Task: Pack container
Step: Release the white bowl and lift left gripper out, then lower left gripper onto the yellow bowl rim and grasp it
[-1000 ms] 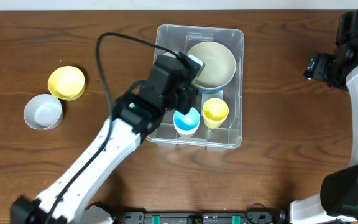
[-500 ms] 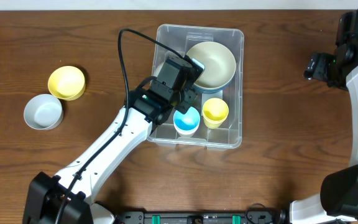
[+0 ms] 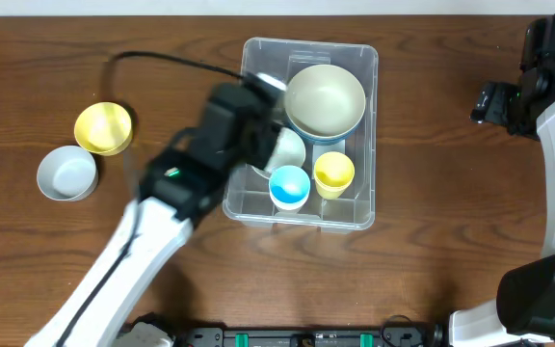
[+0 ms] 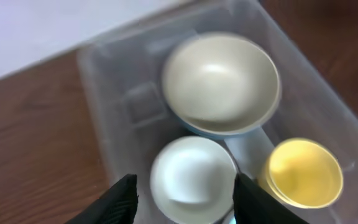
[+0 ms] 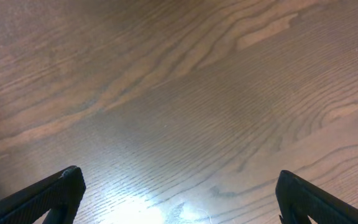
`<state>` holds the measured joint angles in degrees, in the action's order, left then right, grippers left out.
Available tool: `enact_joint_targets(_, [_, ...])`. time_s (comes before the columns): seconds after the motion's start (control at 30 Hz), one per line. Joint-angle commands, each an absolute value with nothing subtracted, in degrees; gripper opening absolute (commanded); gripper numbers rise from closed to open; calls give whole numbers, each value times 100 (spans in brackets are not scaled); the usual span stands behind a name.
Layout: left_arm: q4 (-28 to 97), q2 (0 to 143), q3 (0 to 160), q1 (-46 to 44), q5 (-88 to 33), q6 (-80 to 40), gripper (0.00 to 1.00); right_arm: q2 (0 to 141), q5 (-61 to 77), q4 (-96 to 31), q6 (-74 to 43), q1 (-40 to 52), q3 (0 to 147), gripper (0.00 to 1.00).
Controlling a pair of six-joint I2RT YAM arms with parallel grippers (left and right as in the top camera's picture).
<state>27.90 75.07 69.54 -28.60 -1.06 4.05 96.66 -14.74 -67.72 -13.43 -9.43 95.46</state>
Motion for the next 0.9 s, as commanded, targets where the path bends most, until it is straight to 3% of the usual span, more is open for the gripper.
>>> enact_joint_targets(0.0, [2987,7085,7122,-2338,-30,113,50,9572,-1474,-6770,-1433,-974,9620,99])
enact_joint_targets(0.3, [3776,7063,7120,-565,478,-1566,51,9572,-1474,-6770,-1433,-974,9620,99])
enact_joint_targets(0.4, [3795,7225,7111,-200,475,-1573,68,9572,-1474,-6770,-1433,-974,9620,99])
enact_joint_targets(0.57, [4165,7450,7102,-16,478,-1555,72,9572,-1474,-6770,-1433,-974,9620,99])
enact_joint_targets(0.7, [4042,7714,7100,3,482,-1896,98,9574,-1474,-6770,-1433,-974,9620,99])
enact_joint_targets(0.87, [4029,8241,7100,401,561,-3957,96,9574,-1474,-6770,-1433,-974,9620,99])
